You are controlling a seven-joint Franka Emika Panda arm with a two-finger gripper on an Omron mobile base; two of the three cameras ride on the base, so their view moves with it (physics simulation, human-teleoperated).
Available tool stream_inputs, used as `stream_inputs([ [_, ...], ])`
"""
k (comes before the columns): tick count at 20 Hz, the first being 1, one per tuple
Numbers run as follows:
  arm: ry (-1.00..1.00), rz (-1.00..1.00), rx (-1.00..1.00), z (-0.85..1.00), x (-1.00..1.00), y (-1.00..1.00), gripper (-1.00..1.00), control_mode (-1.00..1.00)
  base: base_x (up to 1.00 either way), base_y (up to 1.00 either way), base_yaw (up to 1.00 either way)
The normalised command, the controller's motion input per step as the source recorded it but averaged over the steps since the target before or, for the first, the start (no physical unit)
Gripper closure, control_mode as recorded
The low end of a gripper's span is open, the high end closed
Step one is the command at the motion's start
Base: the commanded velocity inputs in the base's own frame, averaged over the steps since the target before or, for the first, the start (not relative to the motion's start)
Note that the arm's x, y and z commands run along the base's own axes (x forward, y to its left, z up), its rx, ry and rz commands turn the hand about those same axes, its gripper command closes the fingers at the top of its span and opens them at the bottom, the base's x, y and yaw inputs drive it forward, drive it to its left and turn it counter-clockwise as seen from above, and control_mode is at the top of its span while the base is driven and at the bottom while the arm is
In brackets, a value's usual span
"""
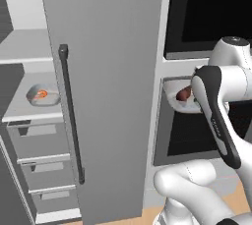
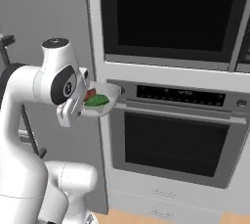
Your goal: Take the meat container that has the shrimp and place it on the second highest rack of the freezer. Then take the vegetable container that has the potato and broccoli and place it on the highest rack of the freezer.
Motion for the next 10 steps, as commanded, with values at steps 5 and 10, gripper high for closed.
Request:
stream_inputs([
  [5,0.00,0.00,0.00,0.00,0.00,0.00,1.00,1.00,0.00,0.88,0.00],
  [10,0.00,0.00,0.00,0.00,0.00,0.00,1.00,1.00,0.00,0.78,0.02],
])
